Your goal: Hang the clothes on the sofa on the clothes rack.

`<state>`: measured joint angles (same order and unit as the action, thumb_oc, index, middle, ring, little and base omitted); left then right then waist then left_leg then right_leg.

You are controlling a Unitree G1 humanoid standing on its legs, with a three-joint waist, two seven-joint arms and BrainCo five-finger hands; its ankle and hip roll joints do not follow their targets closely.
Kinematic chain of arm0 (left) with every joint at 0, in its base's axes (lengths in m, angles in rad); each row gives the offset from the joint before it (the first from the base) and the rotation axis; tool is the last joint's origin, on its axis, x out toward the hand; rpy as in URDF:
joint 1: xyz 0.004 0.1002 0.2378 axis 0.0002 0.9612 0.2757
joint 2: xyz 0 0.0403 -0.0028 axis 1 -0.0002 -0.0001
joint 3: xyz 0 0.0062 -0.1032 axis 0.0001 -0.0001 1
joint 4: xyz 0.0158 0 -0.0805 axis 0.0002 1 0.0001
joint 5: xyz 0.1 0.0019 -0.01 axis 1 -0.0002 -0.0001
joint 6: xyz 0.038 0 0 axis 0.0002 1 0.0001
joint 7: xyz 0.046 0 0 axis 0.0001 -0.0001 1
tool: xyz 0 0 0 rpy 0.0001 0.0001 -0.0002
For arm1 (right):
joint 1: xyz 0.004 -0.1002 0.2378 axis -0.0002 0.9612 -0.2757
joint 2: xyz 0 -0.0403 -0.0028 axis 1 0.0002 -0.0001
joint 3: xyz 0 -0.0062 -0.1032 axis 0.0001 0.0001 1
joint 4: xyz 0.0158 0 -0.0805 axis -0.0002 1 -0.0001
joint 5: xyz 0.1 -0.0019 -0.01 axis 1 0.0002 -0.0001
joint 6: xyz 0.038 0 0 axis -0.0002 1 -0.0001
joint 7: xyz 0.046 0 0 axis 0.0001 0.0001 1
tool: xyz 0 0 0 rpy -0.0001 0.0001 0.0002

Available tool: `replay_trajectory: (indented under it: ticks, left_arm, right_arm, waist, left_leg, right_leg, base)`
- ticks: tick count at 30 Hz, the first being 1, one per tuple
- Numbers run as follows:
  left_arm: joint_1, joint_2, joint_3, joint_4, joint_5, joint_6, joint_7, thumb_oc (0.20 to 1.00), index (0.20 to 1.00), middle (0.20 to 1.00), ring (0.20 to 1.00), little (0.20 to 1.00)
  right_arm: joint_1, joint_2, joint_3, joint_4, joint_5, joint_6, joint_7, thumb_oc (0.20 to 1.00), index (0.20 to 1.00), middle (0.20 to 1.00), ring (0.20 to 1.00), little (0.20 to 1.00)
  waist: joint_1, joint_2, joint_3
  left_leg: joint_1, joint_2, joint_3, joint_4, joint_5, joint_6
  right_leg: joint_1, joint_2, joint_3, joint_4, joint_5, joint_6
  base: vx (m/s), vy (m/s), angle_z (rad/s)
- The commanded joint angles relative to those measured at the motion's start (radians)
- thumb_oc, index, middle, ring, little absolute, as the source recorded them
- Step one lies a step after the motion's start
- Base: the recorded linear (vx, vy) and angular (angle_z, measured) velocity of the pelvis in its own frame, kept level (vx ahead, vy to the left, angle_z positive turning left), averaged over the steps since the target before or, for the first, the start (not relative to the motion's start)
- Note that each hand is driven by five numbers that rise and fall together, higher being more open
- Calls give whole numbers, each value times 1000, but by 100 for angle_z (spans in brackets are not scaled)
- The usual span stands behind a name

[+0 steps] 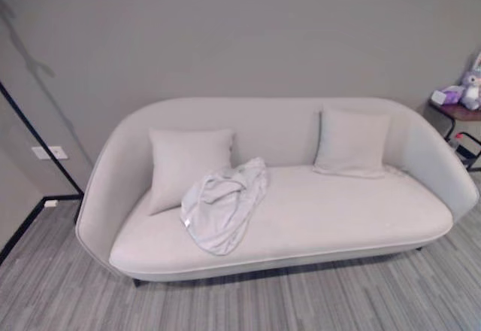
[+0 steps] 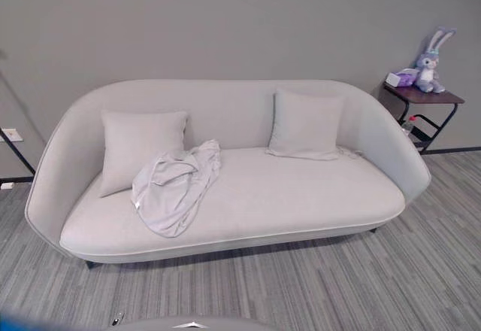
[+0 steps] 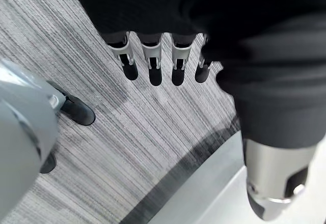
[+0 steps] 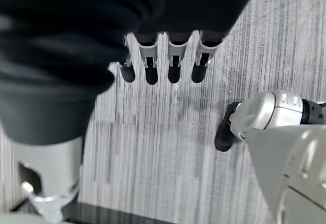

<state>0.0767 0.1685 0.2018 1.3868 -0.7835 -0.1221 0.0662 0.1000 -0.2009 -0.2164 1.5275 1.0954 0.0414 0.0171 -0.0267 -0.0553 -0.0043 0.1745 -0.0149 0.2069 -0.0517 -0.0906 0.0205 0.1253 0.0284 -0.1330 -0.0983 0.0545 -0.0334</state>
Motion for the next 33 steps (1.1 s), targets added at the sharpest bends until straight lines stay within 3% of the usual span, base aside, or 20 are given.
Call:
replay_trajectory:
  ticks: [1, 7, 11, 14, 17, 18, 22, 25, 27, 30, 31, 33]
  left_arm:
    - [-29, -18, -6, 41, -24, -24, -11, 1000, 1000, 1000, 1000, 1000]
    - [-30, -19, -29, 44, -1, -24, -28, 1000, 1000, 1000, 1000, 1000]
    - [-63, -28, -99, 18, 19, -31, -38, 1000, 1000, 1000, 1000, 1000]
    - [-78, -40, -117, 3, 13, -38, -42, 1000, 1000, 1000, 1000, 1000]
    - [-80, -49, -122, 9, 8, -39, -50, 1000, 1000, 1000, 1000, 1000]
    - [-80, -50, -122, 10, 8, -39, -51, 1000, 1000, 1000, 1000, 1000]
    - [-108, -72, -172, 2, 2, -50, -47, 1000, 1000, 1000, 1000, 1000]
    - [-118, -85, -183, -5, -10, -57, -41, 1000, 1000, 1000, 1000, 1000]
    - [-110, -88, -168, 20, -1, -45, -57, 1000, 1000, 1000, 1000, 1000]
    - [-127, -76, -171, 26, 16, -43, -57, 1000, 1000, 1000, 1000, 1000]
    - [-127, -75, -171, 26, 16, -43, -57, 1000, 1000, 1000, 1000, 1000]
    - [-161, -57, -231, 12, 109, -45, -65, 1000, 1000, 1000, 1000, 1000]
  right_arm:
    - [-89, 12, -19, 72, -31, -17, 27, 1000, 1000, 1000, 1000, 1000]
    - [-84, 10, 12, 71, -86, -24, 40, 1000, 1000, 1000, 1000, 1000]
    - [-95, -1, 54, 74, -163, -32, 42, 1000, 1000, 1000, 1000, 1000]
    - [-98, -11, 65, 64, -196, -32, 45, 1000, 1000, 1000, 1000, 1000]
    - [-102, -25, 83, 57, -245, -28, 49, 1000, 1000, 1000, 1000, 1000]
    - [-101, -26, 83, 57, -246, -28, 49, 1000, 1000, 1000, 1000, 1000]
    - [-110, -42, 110, 18, -276, -40, 43, 1000, 1000, 1000, 1000, 1000]
    - [-117, -59, 129, -20, -304, -50, 40, 1000, 1000, 1000, 1000, 1000]
    - [-123, -62, 159, -13, -381, -37, 69, 1000, 1000, 1000, 1000, 1000]
    - [-115, -52, 161, -20, -397, -17, 101, 1000, 1000, 1000, 1000, 1000]
    - [-115, -52, 161, -20, -396, -17, 101, 1000, 1000, 1000, 1000, 1000]
    - [-123, -48, 174, -41, -411, -37, 100, 1000, 1000, 1000, 1000, 1000]
  waist:
    - [5, 32, 11]
    - [5, 33, 17]
    - [3, 22, 73]
    - [-10, 29, 90]
    - [-11, 29, 81]
    - [-12, 29, 80]
    - [-18, 53, 84]
    - [-23, 77, 88]
    - [-11, 88, 71]
    - [-9, 75, 59]
    - [-9, 73, 59]
    - [-12, 47, 47]
  left_leg:
    - [-35, 83, 13, -32, 108, -68]
    - [-39, 79, 5, -23, 106, -68]
    - [-177, 88, -3, 186, 85, -89]
    - [-251, 149, 23, 266, 124, -124]
    - [-230, 207, 41, 165, 153, -120]
    - [-228, 206, 41, 159, 156, -121]
    - [-237, 293, -6, -9, 264, -153]
    - [-285, 347, 52, -21, 299, -176]
    - [-281, 331, 43, 2, 283, -177]
    - [-341, 284, 33, 129, 238, -173]
    - [-343, 283, 33, 133, 235, -172]
    - [-370, 223, 61, 180, 178, -144]
  right_leg:
    - [33, -81, 33, 14, -47, 108]
    - [38, -83, 29, 15, -51, 107]
    - [26, -101, 28, 38, -60, 87]
    - [14, -104, 10, 41, -67, 76]
    - [6, -129, 3, 47, -72, 91]
    - [5, -129, 3, 48, -73, 91]
    - [-14, -153, 11, 84, -107, 108]
    - [-2, -194, 21, 99, -128, 126]
    - [35, -225, 38, 96, -141, 141]
    - [75, -293, 39, 81, -127, 160]
    - [75, -295, 39, 80, -127, 161]
    - [54, -365, 49, 91, -79, 186]
  base:
    - [7, 2, 5]
    - [2, 2, 12]
    - [-121, -6, 10]
    - [-44, 63, 35]
    - [99, 116, 22]
    - [91, 102, 3]
    - [155, 179, 8]
    - [343, 324, 21]
    - [447, 271, -2]
    - [390, 214, -21]
    - [293, 206, 21]
    - [353, 279, 11]
